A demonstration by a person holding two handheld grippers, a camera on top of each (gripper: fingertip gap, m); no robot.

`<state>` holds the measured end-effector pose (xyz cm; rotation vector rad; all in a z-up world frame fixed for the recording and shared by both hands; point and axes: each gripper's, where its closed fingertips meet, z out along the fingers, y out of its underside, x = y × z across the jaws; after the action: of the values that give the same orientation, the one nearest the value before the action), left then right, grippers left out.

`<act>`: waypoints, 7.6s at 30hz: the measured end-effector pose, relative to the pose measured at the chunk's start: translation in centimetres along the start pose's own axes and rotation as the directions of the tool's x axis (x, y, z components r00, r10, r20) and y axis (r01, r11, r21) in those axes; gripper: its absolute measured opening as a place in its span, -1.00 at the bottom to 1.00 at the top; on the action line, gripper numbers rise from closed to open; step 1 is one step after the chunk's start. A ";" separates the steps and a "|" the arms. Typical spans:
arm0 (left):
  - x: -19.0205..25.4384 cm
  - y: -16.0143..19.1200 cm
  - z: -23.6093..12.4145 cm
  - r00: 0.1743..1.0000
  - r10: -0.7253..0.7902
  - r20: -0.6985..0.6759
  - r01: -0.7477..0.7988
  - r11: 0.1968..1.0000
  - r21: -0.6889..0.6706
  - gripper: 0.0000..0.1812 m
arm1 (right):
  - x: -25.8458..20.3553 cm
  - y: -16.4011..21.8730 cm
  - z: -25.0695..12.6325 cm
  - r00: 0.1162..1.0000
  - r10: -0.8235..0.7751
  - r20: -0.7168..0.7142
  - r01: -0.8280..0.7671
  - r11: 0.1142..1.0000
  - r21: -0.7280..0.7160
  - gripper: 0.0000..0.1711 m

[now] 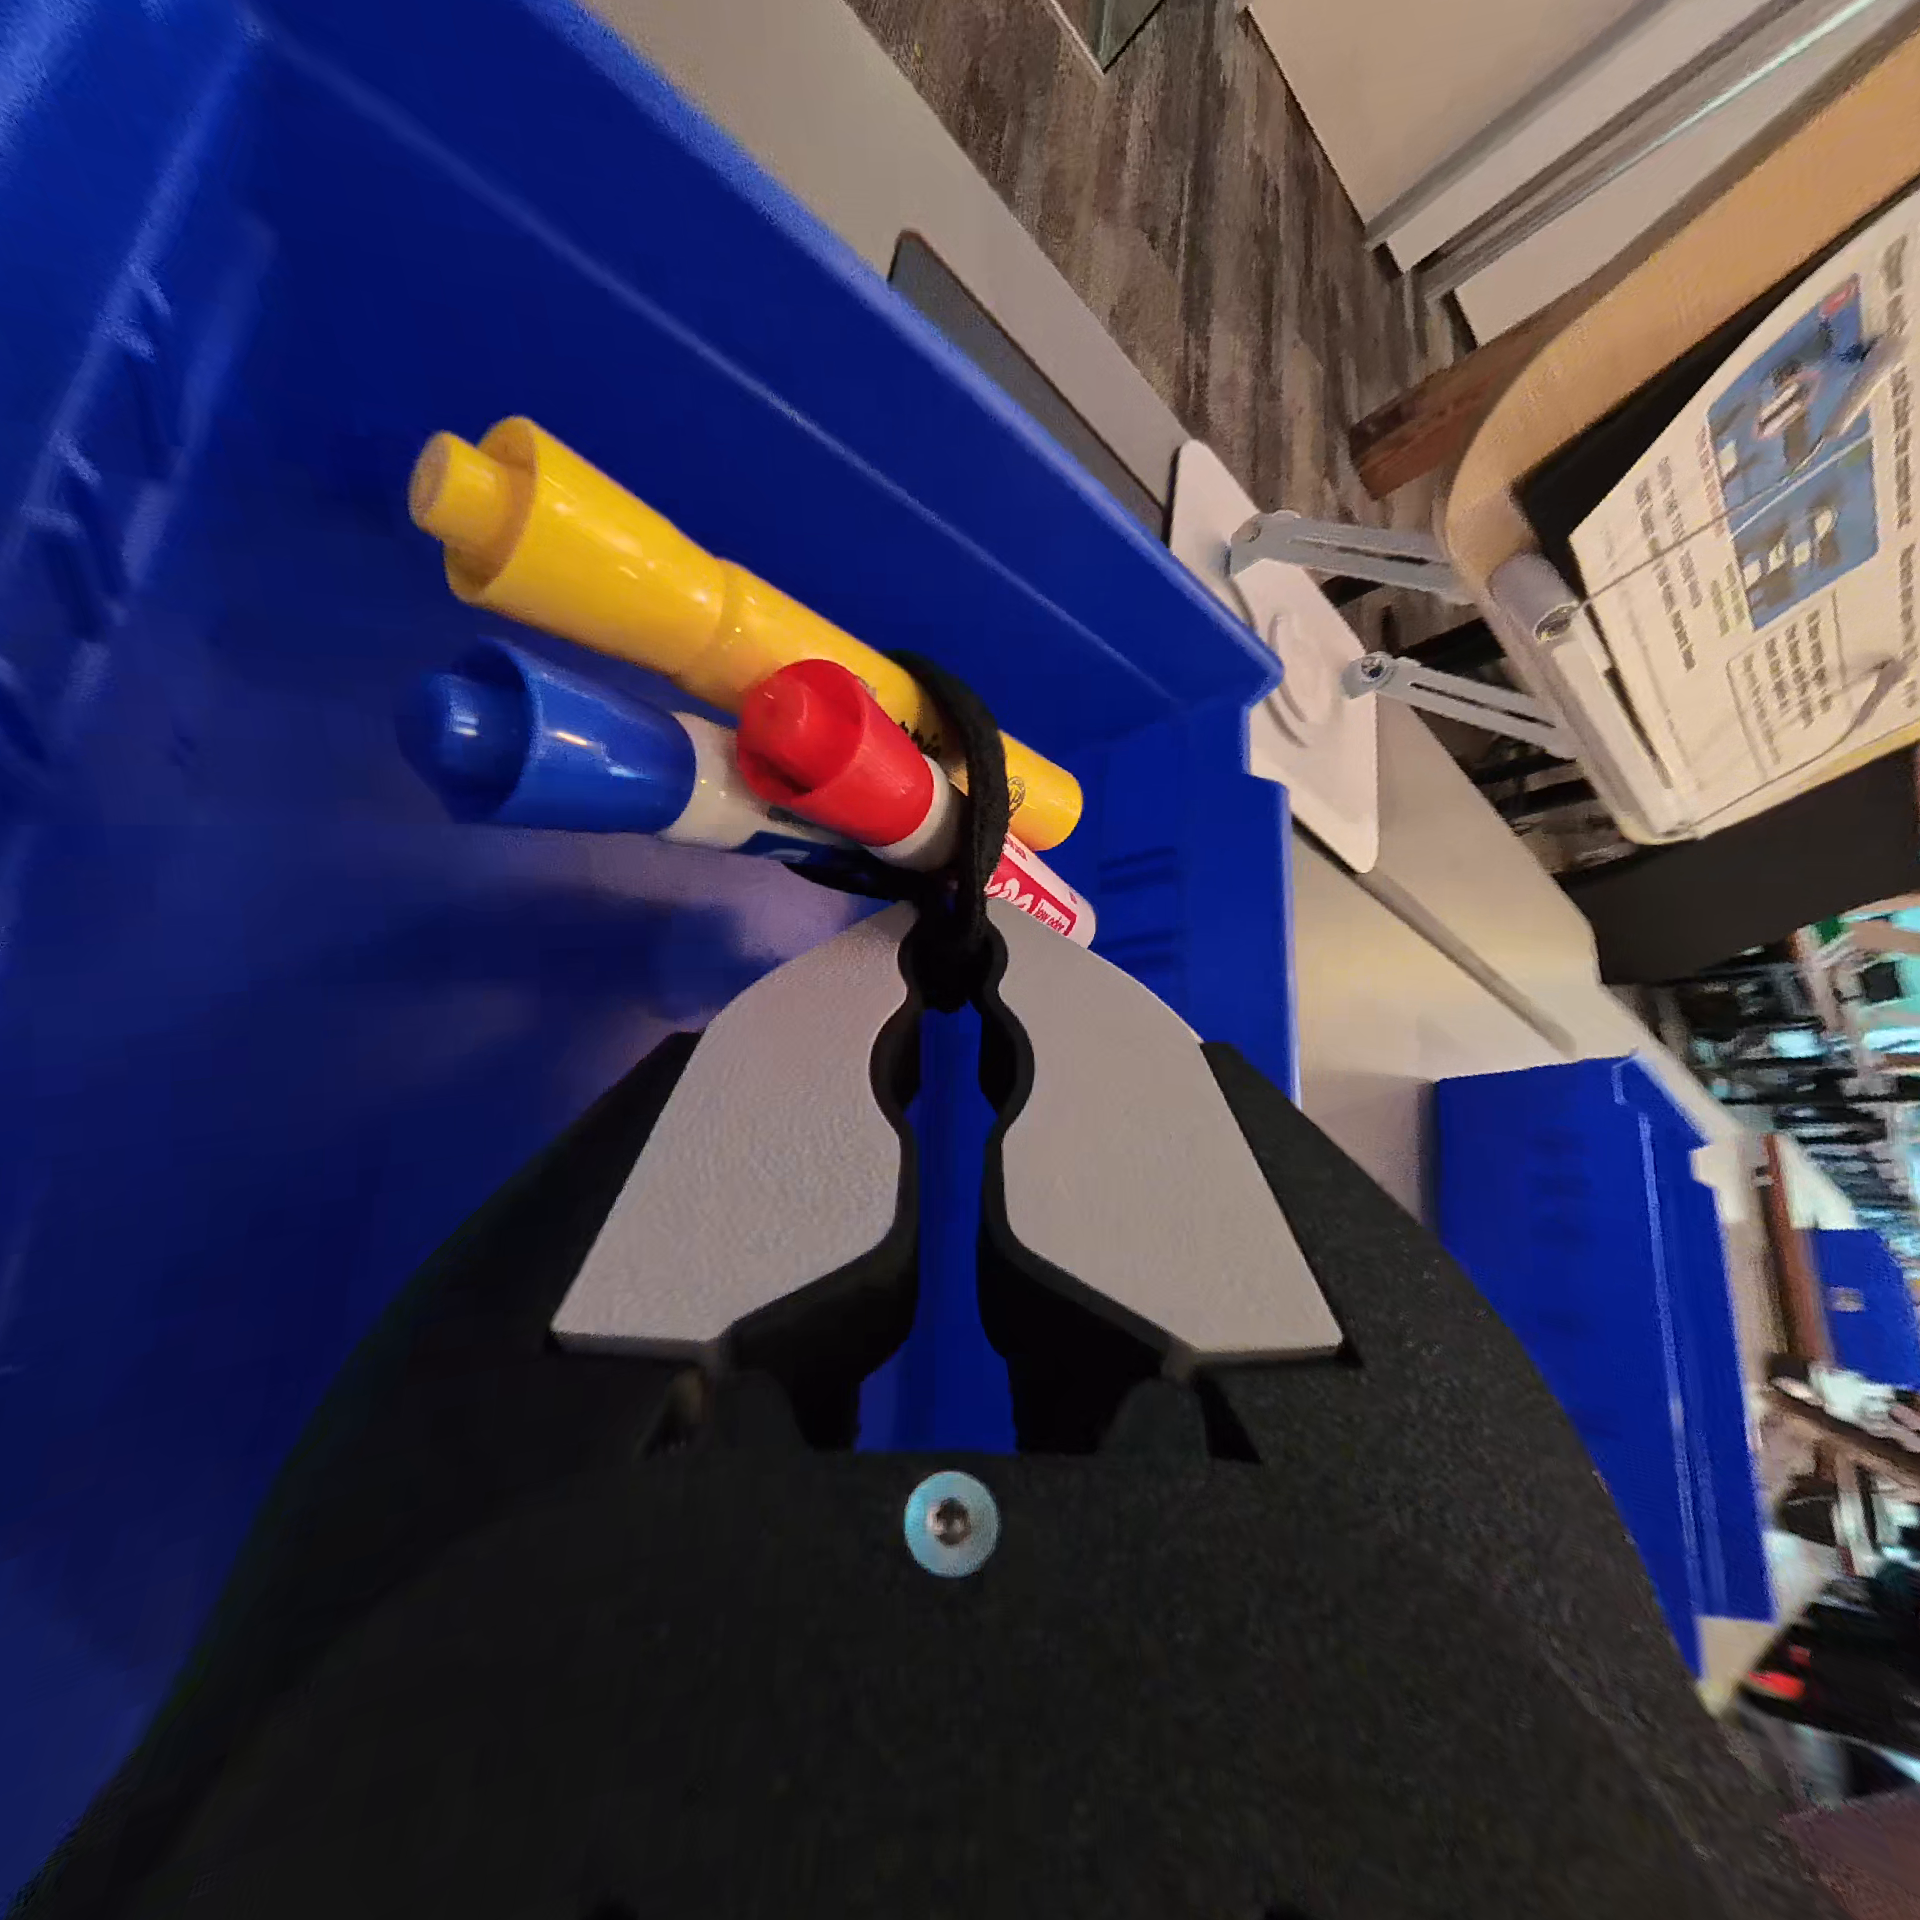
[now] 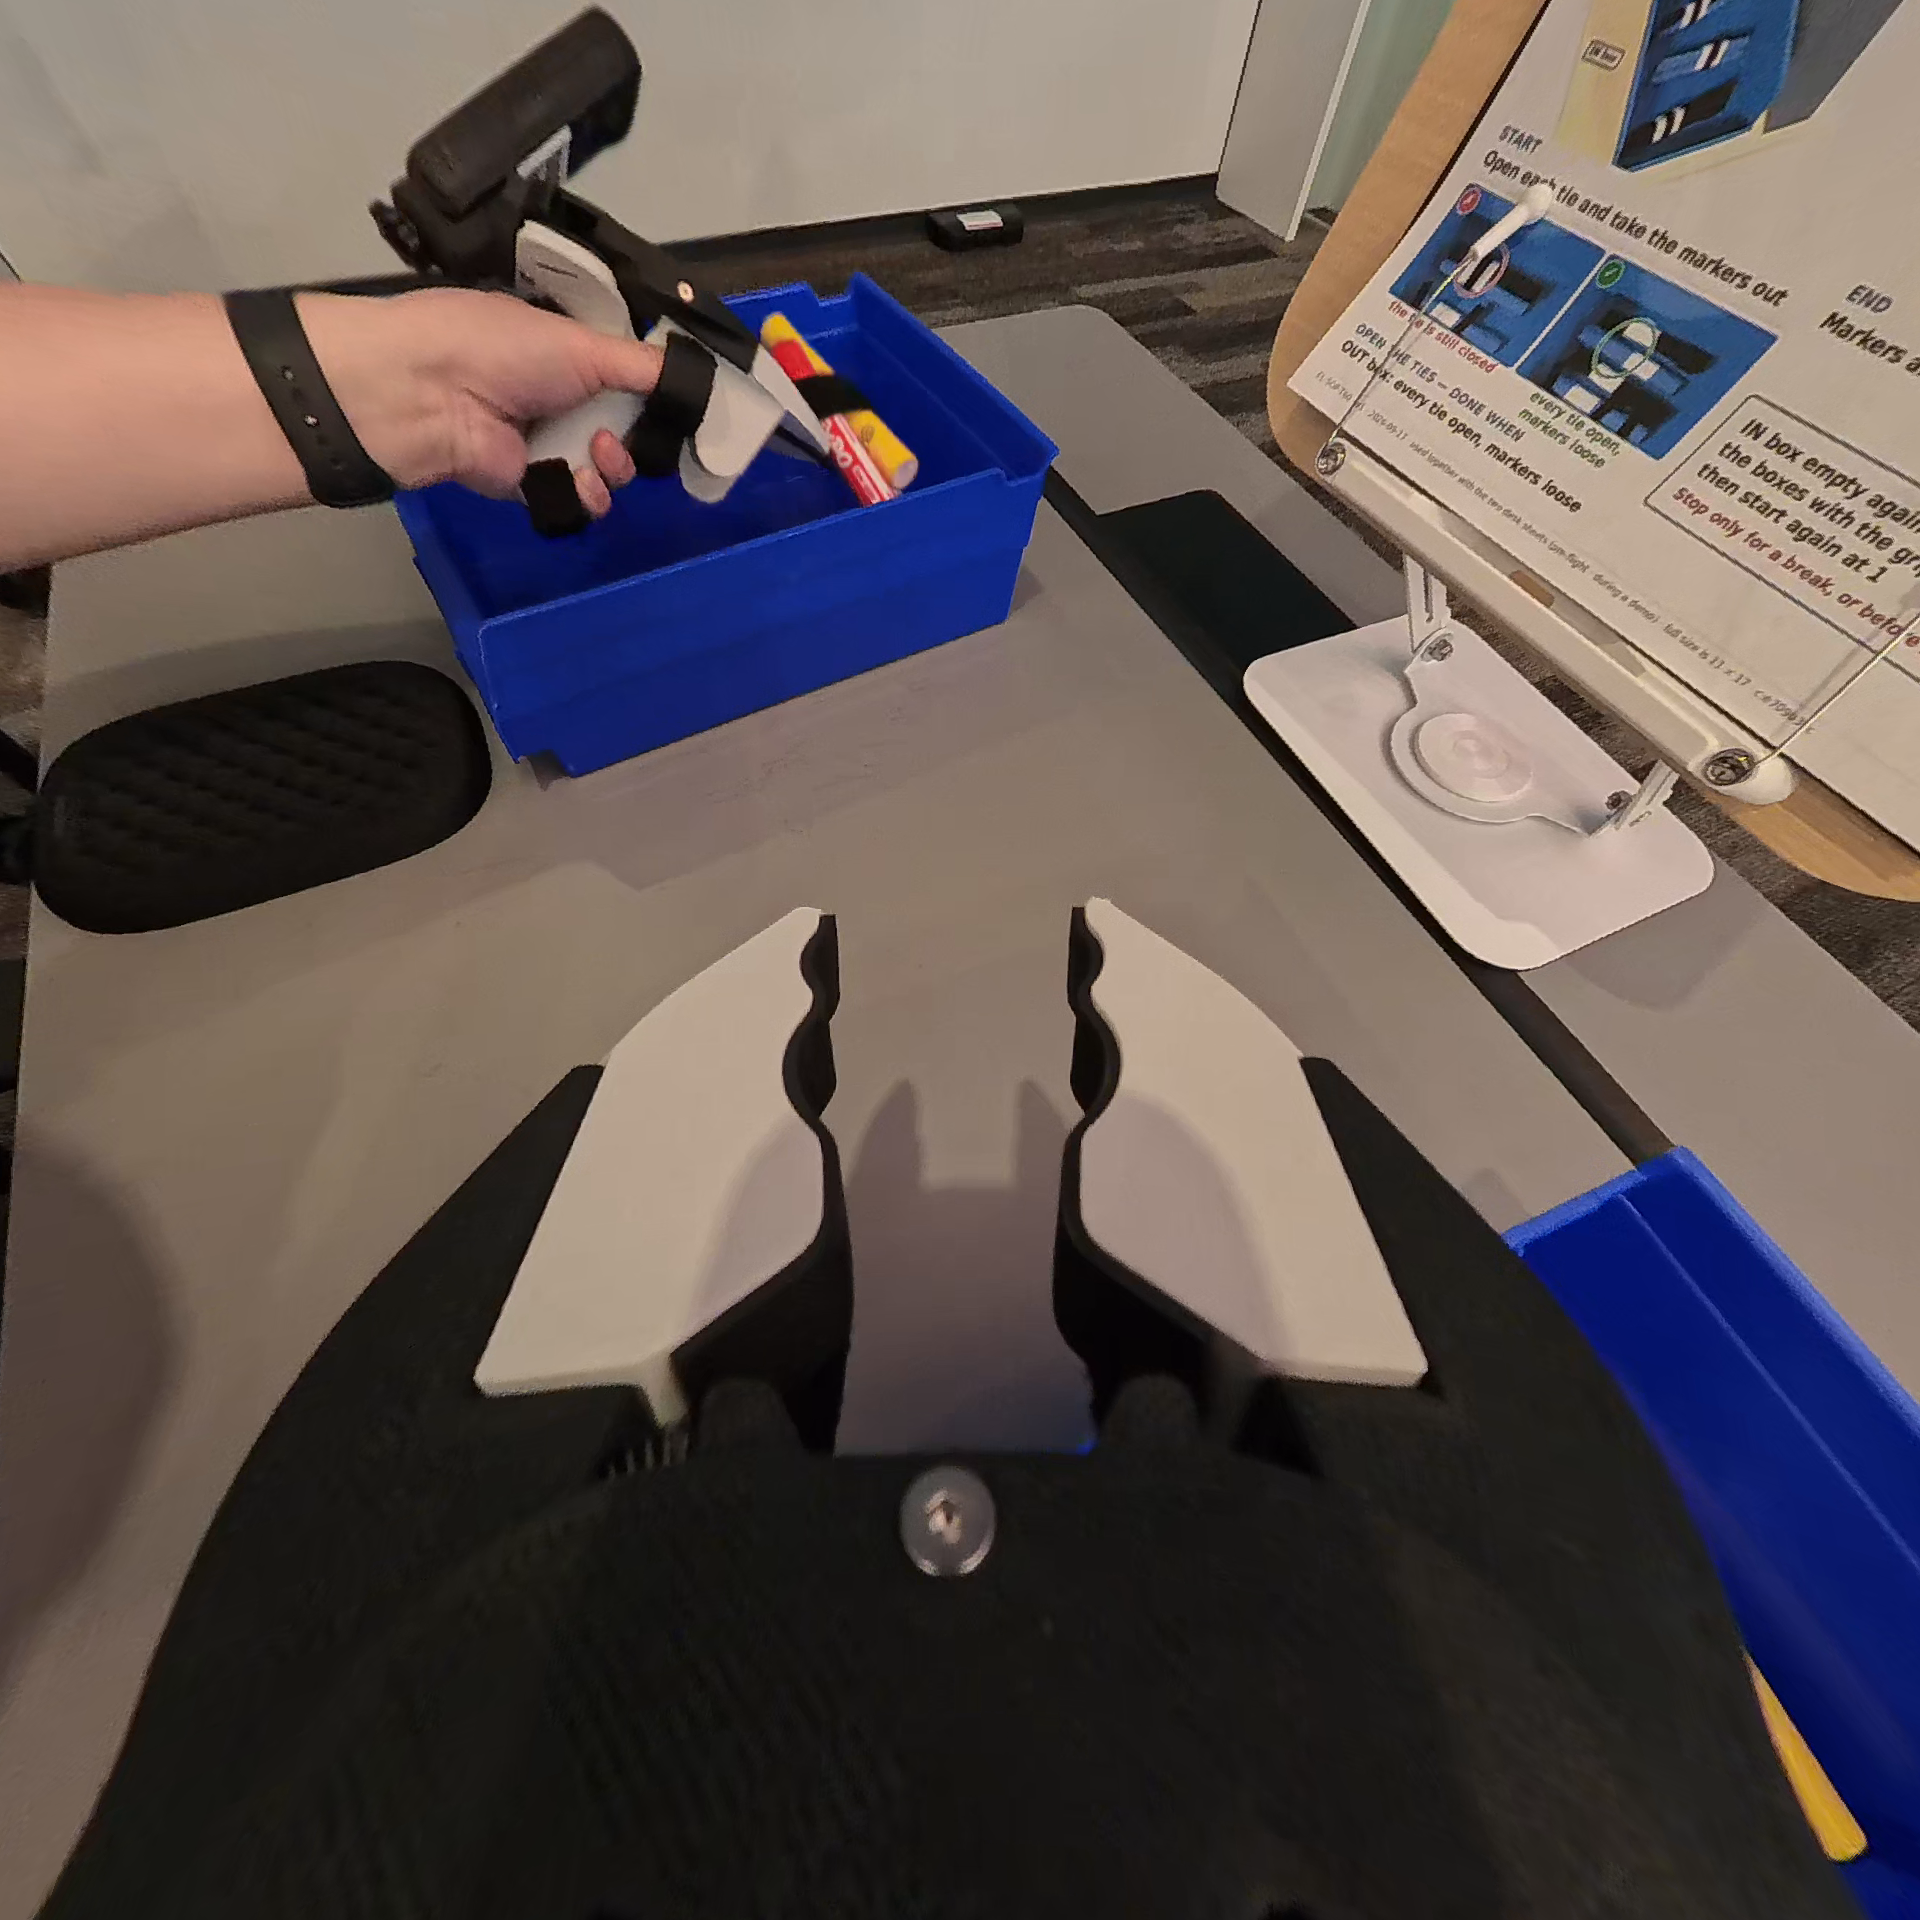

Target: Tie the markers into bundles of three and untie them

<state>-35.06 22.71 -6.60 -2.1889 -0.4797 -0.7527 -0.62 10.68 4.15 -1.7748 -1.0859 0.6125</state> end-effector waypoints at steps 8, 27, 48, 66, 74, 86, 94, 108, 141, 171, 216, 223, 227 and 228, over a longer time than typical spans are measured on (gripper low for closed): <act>-0.3 -1.1 -2.3 0.984 0.175 0.030 -0.176 0.984 0.009 -0.94 | -0.1 1.0 1.2 1.000 0.008 0.018 -0.007 0.999 -0.034 -0.50; -1.2 5.4 -2.6 0.955 0.292 -0.058 -0.287 0.849 -0.443 -0.94 | -2.6 4.0 6.2 0.995 -0.016 0.103 0.030 0.990 -0.138 -0.49; -3.8 5.9 -0.9 0.967 0.160 0.198 -0.019 0.821 -0.570 -0.15 | -2.1 3.6 5.2 0.996 -0.034 0.088 0.045 0.990 -0.131 -0.49; -6.3 6.6 1.7 0.747 0.505 0.432 -0.072 0.707 -0.703 -0.38 | -2.3 2.9 4.2 0.994 -0.055 0.095 0.067 0.991 -0.118 -0.49; -6.5 6.3 1.2 0.782 0.510 0.358 -0.114 0.682 -0.723 -0.56 | -1.9 2.3 3.3 0.995 -0.064 0.078 0.071 0.993 -0.094 -0.49; -6.3 6.9 0.5 0.804 0.521 0.288 -0.171 0.665 -0.727 -0.53 | -1.2 2.1 2.7 0.996 -0.045 0.073 0.050 0.996 -0.073 -0.49; -6.0 7.7 -1.2 0.845 0.477 0.242 -0.176 0.675 -0.717 -0.19 | -1.3 2.5 3.2 0.996 -0.048 0.078 0.055 0.995 -0.089 -0.49; -3.1 11.8 -6.9 0.905 0.409 0.118 -0.232 0.706 -0.669 -0.26 | -0.9 2.6 3.4 0.997 -0.043 0.070 0.050 0.994 -0.094 -0.50; -3.5 12.5 -7.3 0.962 0.232 0.147 -0.058 0.696 -0.716 -0.80 | -0.3 3.1 3.1 0.998 -0.043 0.050 0.049 0.993 -0.110 -0.50; -5.3 8.2 -6.5 0.930 0.318 0.187 -0.133 0.762 -0.634 -0.48 | -0.1 4.1 3.4 0.997 -0.051 0.058 0.059 0.987 -0.151 -0.50; -1.6 4.7 -6.2 0.496 0.857 0.141 -0.752 0.505 -0.424 -0.39 | 0.3 4.2 3.3 0.998 -0.049 0.048 0.056 0.987 -0.153 -0.50; 4.5 0.8 -7.0 0.776 0.630 -0.001 -0.630 0.776 -0.009 -0.60 | -0.1 4.3 3.3 0.996 -0.070 0.050 0.077 0.983 -0.164 -0.50; 6.6 -1.8 -9.5 0.663 0.734 0.146 -0.744 0.626 0.234 -0.49 | 0.1 4.0 2.9 0.997 -0.056 0.046 0.062 0.988 -0.144 -0.50; 7.5 -2.6 -10.5 0.660 0.731 0.174 -0.740 0.591 0.321 -0.34 | 0.2 3.9 2.8 0.998 -0.052 0.046 0.058 0.988 -0.140 -0.50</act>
<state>-34.61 17.08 5.32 -1.7839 0.2920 -0.1420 -1.12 11.50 -0.57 -1.8530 -1.2296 0.5530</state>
